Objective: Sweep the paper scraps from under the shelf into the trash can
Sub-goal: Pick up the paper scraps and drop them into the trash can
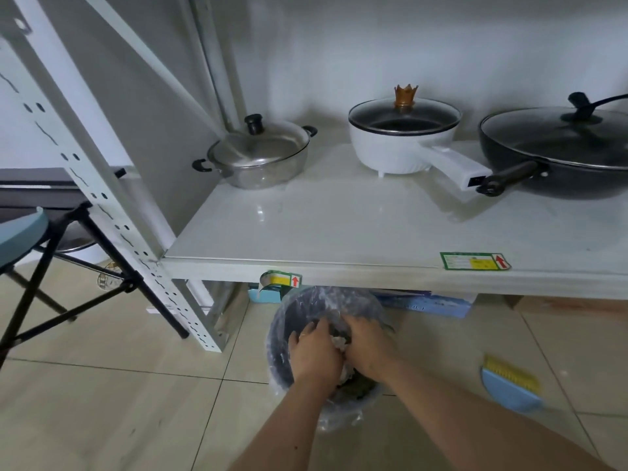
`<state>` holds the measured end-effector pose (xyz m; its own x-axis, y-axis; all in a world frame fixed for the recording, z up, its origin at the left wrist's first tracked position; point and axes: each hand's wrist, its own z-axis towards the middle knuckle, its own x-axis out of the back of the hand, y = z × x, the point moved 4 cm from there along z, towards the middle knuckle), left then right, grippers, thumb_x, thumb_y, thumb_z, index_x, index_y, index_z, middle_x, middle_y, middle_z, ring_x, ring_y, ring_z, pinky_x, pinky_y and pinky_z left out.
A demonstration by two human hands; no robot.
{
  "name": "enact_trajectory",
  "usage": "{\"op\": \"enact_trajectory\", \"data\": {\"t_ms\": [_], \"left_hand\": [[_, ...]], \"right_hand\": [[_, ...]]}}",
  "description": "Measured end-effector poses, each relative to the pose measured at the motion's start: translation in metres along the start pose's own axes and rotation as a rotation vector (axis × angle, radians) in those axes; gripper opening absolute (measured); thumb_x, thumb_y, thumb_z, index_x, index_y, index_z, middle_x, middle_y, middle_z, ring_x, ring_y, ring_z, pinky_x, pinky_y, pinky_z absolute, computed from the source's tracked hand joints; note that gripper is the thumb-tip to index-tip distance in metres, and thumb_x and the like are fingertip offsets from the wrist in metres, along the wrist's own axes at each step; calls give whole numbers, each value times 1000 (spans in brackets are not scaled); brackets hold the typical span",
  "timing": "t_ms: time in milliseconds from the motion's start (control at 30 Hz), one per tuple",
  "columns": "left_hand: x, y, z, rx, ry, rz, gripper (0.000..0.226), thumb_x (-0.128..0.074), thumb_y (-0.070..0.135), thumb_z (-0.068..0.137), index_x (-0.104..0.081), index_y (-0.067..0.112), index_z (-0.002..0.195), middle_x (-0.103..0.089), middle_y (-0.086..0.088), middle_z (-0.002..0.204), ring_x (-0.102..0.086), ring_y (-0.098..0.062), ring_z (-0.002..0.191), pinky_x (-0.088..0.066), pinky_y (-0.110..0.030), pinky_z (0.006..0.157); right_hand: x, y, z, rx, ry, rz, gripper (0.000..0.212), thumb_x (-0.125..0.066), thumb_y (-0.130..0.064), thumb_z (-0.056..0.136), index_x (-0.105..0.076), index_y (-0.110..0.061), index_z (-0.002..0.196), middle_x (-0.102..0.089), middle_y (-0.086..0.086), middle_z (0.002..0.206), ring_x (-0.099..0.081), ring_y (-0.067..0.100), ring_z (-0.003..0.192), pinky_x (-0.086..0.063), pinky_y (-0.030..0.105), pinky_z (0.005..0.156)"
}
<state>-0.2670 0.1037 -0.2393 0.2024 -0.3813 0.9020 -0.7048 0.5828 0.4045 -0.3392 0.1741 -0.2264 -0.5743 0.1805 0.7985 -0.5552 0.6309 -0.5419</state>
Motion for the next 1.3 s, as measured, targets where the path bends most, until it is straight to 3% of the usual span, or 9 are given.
{"op": "enact_trajectory", "data": {"t_ms": [33, 100, 167, 267, 367, 500, 667, 833, 1300], "left_hand": [[1, 1, 0, -15, -6, 39, 38, -43, 21, 91, -55, 28, 126, -52, 5, 139, -28, -15, 141, -11, -41, 120], [4, 2, 0, -20, -7, 103, 32, -42, 29, 92, -66, 27, 114, -43, 8, 147, -16, -16, 146, -4, -44, 121], [6, 2, -2, -12, -2, 156, 33, -42, 36, 92, -70, 27, 107, -29, 8, 154, -5, -18, 148, 2, -47, 120], [4, -3, -5, 18, -13, 143, 42, -46, 29, 91, -50, 27, 133, -4, 4, 161, 8, -21, 148, 5, -51, 119], [-2, -14, -7, 84, -62, 41, 73, -47, 22, 91, -5, 22, 151, 2, -1, 161, 2, -18, 149, 3, -48, 120], [-5, -24, -12, 162, -116, 160, 57, -41, 27, 94, -22, 23, 148, 4, -2, 161, 8, -24, 148, -3, -56, 117], [-6, -42, -22, 342, -138, 38, 65, -41, 9, 91, -13, 14, 149, 10, -9, 159, 6, -38, 146, -20, -51, 115], [-5, -54, -24, 373, -113, -74, 63, -43, 3, 89, -18, 7, 147, 3, -13, 158, -33, -36, 135, -35, -36, 109], [31, -144, -48, 453, -57, -81, 53, -46, 5, 87, -32, 0, 138, -11, -12, 151, -53, -35, 115, -45, -39, 97]], "right_hand": [[2, -1, -1, -13, 13, 22, 42, -47, -14, 88, -50, -21, 129, -61, 8, 125, -54, 29, 116, -46, 34, 88], [6, -1, -1, -50, 68, 3, 15, -48, -25, 91, -60, -21, 97, -67, 10, 111, -59, 29, 106, -47, 34, 80], [9, 2, -2, -78, 99, -60, 25, -46, -35, 93, -55, -20, 75, -66, 10, 105, -55, 27, 106, -45, 36, 82], [8, 7, -2, -70, 82, -160, 32, -40, -26, 94, -60, -10, 114, -50, 9, 135, -39, 28, 127, -37, 39, 104], [4, 14, -6, -89, -15, -142, 58, -43, -19, 92, -26, -16, 147, -15, 2, 159, -14, 31, 145, -19, 45, 118], [-3, 26, -9, -151, -81, -120, 72, -43, -17, 93, -2, -21, 152, 0, 2, 162, -5, 32, 147, -12, 45, 119], [-7, 39, -9, -242, -121, -26, 73, -41, -12, 94, 5, -10, 151, -1, 9, 161, -16, 35, 145, -21, 38, 118], [-9, 40, -13, -283, -99, 17, 71, -39, -3, 93, 5, 1, 149, -3, 12, 161, -34, 34, 138, -35, 34, 111], [-61, -38, -6, -200, -177, -18, 69, -39, -2, 92, -1, 2, 149, -10, 15, 159, -26, 31, 143, -26, 32, 116]]}}
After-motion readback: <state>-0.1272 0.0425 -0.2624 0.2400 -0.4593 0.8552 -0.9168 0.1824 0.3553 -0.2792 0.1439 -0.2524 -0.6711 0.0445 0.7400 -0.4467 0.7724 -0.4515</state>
